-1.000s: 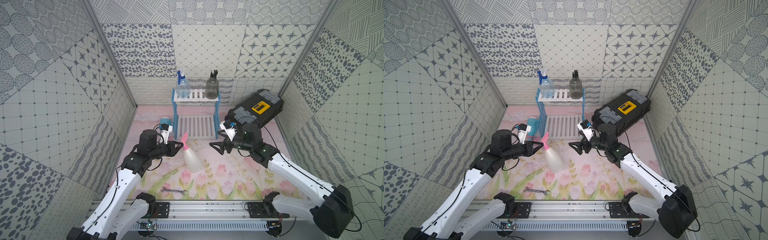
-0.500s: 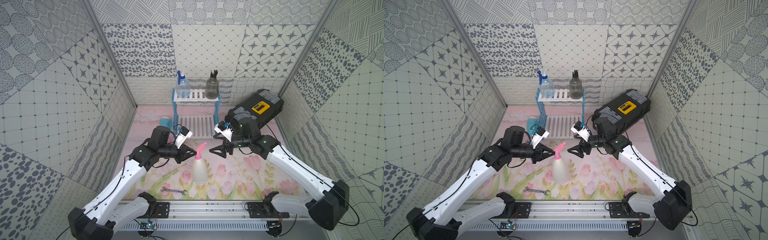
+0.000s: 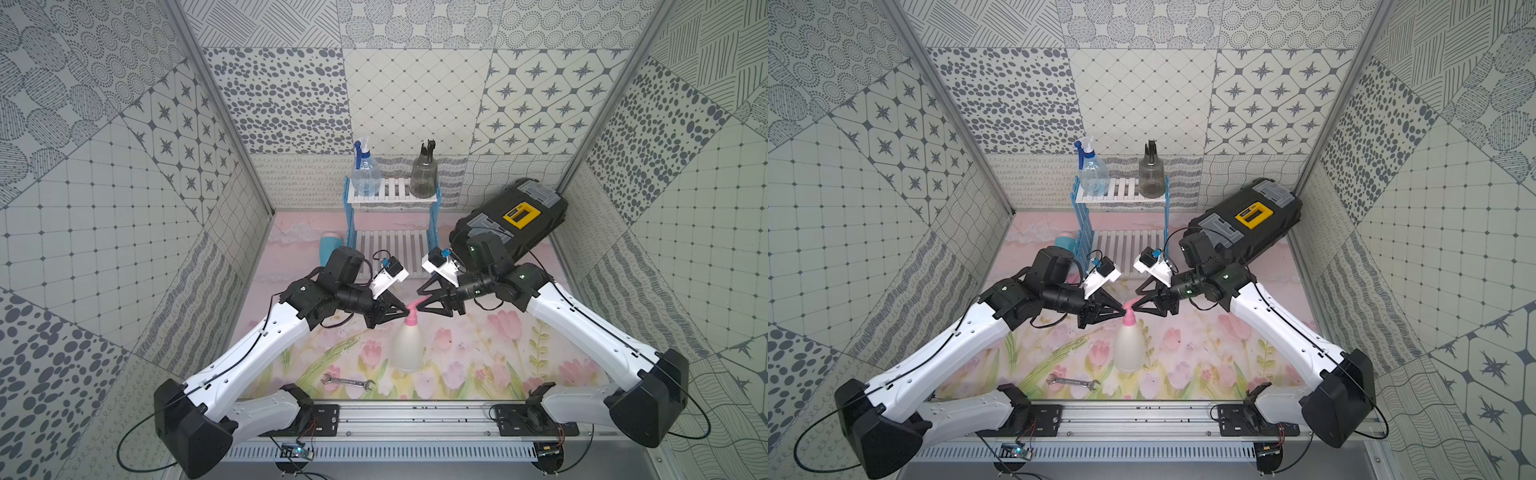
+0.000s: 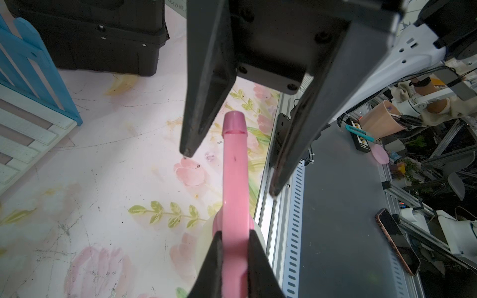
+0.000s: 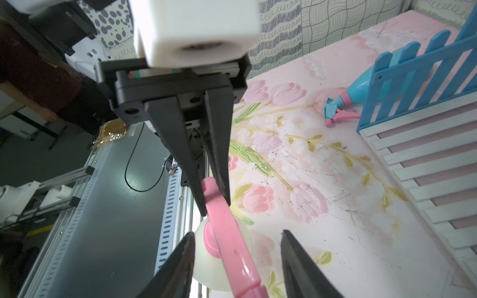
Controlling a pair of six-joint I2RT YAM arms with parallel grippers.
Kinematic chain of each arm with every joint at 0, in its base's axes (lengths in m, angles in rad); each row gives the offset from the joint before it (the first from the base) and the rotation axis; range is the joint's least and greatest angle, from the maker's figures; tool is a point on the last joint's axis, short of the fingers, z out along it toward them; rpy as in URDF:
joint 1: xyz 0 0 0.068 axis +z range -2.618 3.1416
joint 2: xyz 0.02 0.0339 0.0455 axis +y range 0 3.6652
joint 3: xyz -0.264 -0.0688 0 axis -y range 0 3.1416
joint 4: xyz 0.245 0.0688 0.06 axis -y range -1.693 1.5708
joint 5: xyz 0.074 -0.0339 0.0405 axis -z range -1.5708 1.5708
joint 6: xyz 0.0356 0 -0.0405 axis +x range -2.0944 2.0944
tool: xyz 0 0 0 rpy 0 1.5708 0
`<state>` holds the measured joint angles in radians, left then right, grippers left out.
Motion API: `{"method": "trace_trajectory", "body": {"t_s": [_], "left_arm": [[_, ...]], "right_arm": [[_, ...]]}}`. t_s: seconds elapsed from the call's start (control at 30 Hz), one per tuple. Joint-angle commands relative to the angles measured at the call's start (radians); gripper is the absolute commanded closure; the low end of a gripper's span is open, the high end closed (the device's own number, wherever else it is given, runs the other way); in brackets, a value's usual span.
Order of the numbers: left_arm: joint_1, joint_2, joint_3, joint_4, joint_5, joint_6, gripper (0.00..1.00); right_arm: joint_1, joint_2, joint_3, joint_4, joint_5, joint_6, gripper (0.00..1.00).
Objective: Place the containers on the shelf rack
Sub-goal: 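Pick up a container from the center of the board, then place the container on the shelf.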
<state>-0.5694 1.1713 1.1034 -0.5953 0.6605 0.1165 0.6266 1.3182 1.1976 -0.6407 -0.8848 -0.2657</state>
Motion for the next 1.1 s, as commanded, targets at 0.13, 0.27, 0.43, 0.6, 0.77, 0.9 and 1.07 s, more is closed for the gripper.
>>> {"method": "trace_trajectory", "body": {"t_s": [0.13, 0.27, 0.43, 0.6, 0.77, 0.9, 1.07], "left_arm": [[-0.014, 0.013, 0.010, 0.026, 0.028, 0.054, 1.00], [-0.014, 0.017, 0.004, 0.043, 0.033, 0.028, 1.00], [-0.014, 0.000, -0.027, 0.100, 0.020, -0.025, 1.00], [-0.012, -0.057, -0.092, 0.177, -0.066, -0.102, 0.24], [0.013, -0.202, -0.196, 0.238, -0.215, -0.182, 0.01], [0.118, -0.297, -0.258, 0.242, -0.272, -0.268, 0.01], [0.301, -0.398, -0.315, 0.229, -0.312, -0.332, 0.01]], "right_arm": [[0.033, 0.047, 0.064, -0.153, -0.007, -0.081, 0.73], [0.060, 0.039, 0.061, -0.168, 0.044, -0.105, 0.92], [0.069, 0.031, 0.070, -0.162, 0.126, -0.117, 1.00], [0.070, -0.028, 0.012, -0.034, 0.278, -0.061, 1.00], [0.081, -0.109, -0.066, 0.108, 0.451, 0.050, 1.00], [0.127, -0.176, -0.149, 0.273, 0.695, 0.152, 1.00], [0.234, -0.154, -0.169, 0.474, 1.010, 0.208, 1.00]]}}
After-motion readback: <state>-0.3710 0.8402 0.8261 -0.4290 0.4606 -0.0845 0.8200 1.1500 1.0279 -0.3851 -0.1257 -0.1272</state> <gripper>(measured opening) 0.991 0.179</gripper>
